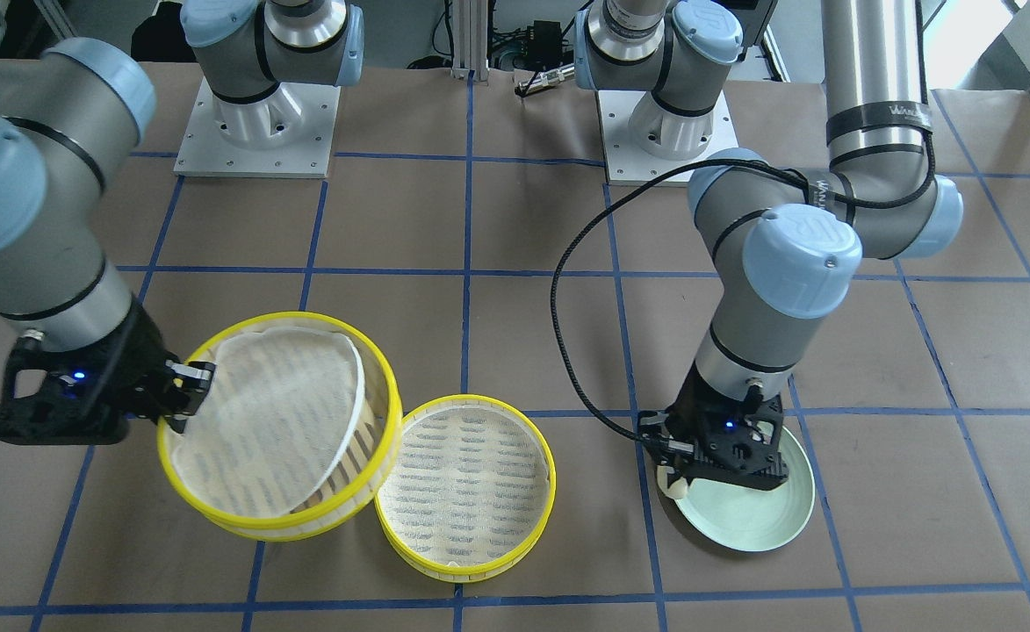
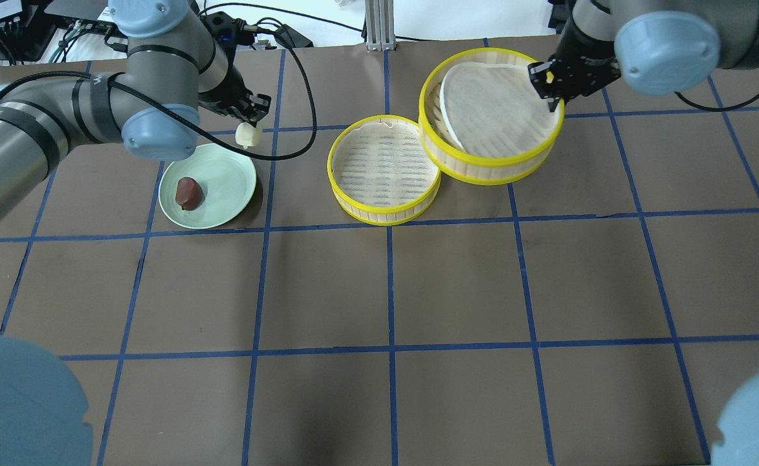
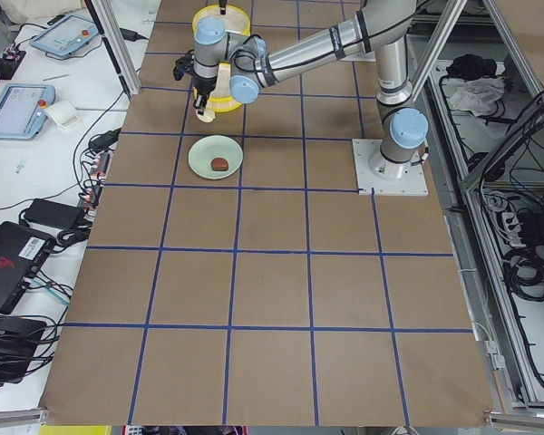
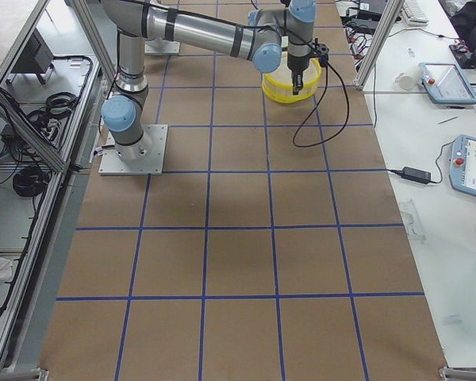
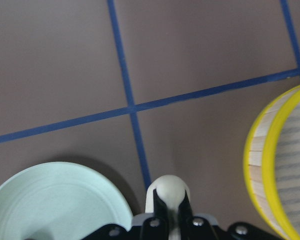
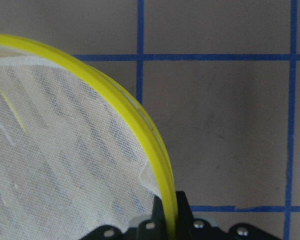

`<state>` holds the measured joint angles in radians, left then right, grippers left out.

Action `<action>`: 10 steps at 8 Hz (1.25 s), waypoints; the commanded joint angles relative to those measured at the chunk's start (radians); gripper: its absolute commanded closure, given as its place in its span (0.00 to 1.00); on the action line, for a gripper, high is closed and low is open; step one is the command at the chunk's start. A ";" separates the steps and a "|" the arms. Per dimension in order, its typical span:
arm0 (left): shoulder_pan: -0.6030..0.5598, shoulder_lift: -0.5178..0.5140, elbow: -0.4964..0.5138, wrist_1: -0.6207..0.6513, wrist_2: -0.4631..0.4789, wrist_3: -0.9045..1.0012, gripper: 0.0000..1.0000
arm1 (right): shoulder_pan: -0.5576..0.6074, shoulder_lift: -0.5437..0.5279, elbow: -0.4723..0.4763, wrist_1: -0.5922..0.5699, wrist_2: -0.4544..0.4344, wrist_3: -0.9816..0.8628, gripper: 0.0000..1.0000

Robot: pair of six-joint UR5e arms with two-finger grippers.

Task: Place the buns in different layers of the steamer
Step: 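Lift the white bun with the left gripper while the right lifts the top tier aside, then place the white bun into the lower steamer tier with the left gripper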

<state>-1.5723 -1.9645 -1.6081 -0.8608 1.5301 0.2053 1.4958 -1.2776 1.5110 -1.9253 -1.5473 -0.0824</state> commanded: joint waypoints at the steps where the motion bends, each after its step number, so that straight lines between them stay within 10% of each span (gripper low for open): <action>1: -0.113 -0.017 0.000 0.095 -0.165 -0.083 1.00 | -0.152 -0.032 0.000 0.066 0.012 -0.185 1.00; 7: -0.184 -0.155 0.002 0.249 -0.376 -0.083 1.00 | -0.184 -0.019 0.008 0.063 0.012 -0.249 1.00; 10: -0.184 -0.171 0.008 0.246 -0.367 -0.093 0.20 | -0.183 -0.017 0.011 0.063 0.013 -0.247 1.00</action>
<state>-1.7557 -2.1244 -1.6027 -0.6141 1.1581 0.1226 1.3123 -1.2955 1.5196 -1.8623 -1.5349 -0.3312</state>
